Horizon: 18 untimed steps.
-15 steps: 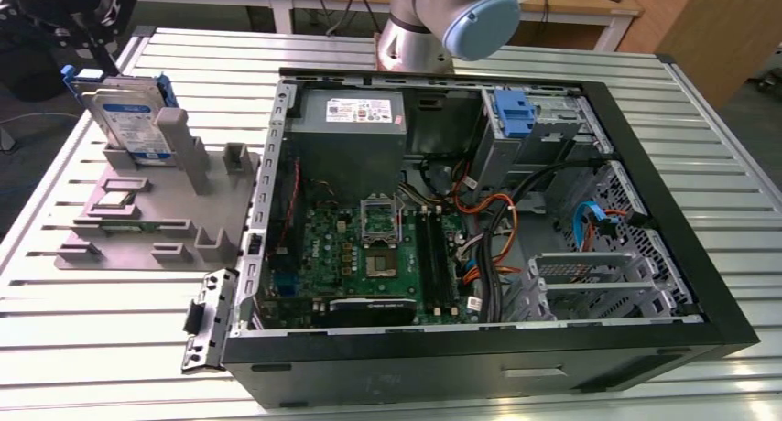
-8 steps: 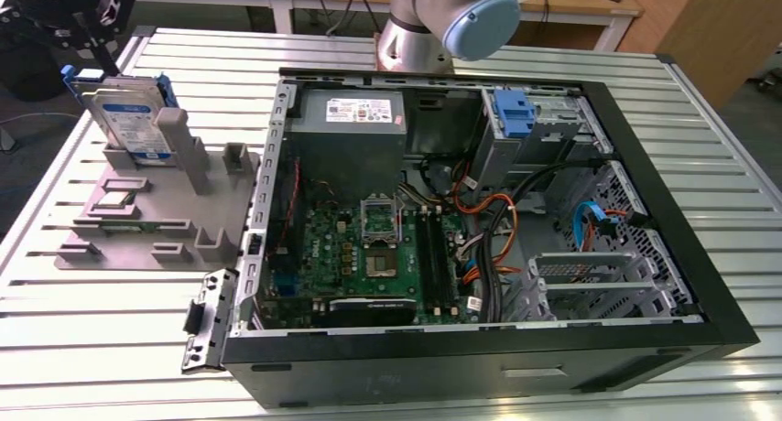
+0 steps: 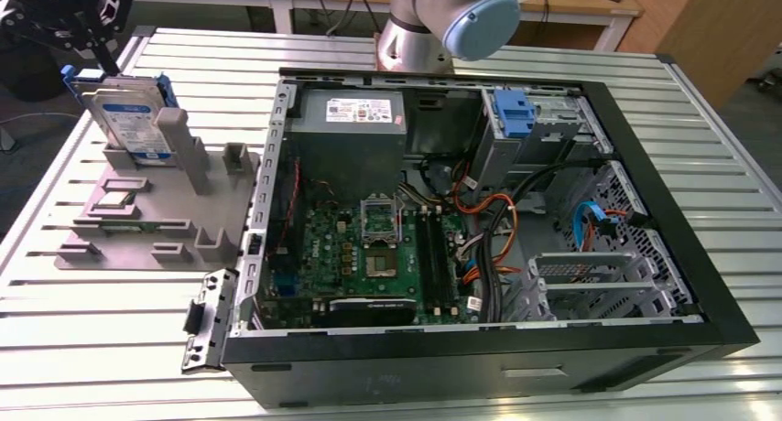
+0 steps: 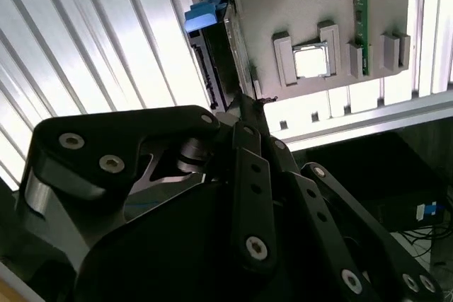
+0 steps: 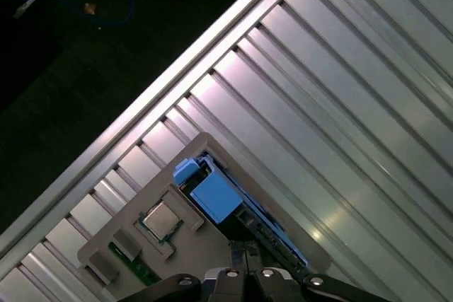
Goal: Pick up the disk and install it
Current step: 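Pick up the disk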
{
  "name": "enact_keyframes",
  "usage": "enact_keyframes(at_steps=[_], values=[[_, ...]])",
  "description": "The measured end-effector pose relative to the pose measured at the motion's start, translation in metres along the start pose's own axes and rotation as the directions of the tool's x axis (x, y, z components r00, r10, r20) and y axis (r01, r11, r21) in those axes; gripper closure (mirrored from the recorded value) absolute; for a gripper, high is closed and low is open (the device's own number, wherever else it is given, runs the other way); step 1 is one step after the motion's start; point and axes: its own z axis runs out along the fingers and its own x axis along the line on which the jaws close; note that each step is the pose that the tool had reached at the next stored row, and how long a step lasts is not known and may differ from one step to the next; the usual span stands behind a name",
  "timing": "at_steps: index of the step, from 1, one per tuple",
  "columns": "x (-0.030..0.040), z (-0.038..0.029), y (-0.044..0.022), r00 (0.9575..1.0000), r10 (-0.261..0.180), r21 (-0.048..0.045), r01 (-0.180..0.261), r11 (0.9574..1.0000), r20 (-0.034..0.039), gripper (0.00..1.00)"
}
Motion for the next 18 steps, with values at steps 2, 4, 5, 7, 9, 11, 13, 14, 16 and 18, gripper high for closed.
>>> enact_keyframes(at_steps=[2, 4, 5, 7, 9, 11, 13, 14, 16, 18], values=[[0.0, 0.0, 0.0, 1.0, -0.001, 0.0, 0.001, 1.0, 0.0, 0.89], [0.0, 0.0, 0.0, 1.0, -0.001, -0.0001, 0.001, 1.0, 0.0, 0.89], [0.0, 0.0, 0.0, 1.0, -0.001, -0.0001, 0.001, 1.0, 0.0, 0.89], [0.0, 0.0, 0.0, 1.0, -0.001, 0.0, 0.001, 1.0, 0.0, 0.89], [0.0, 0.0, 0.0, 1.0, -0.003, -0.0001, 0.003, 1.0, 0.0, 0.89], [0.0, 0.0, 0.0, 0.9999, -0.015, -0.0005, 0.015, 0.9999, -0.0002, 0.89], [0.0, 0.0, 0.0, 0.9993, -0.037, -0.0011, 0.037, 0.9993, -0.0004, 0.89], [0.0, 0.0, 0.0, 0.9987, -0.05, -0.0016, 0.05, 0.9987, -0.0007, 0.89], [0.0, 0.0, 0.0, 0.9973, -0.074, -0.0023, 0.074, 0.9973, -0.0009, 0.89], [0.0, 0.0, 0.0, 0.9947, -0.103, -0.0032, 0.103, 0.9947, -0.0012, 0.89]])
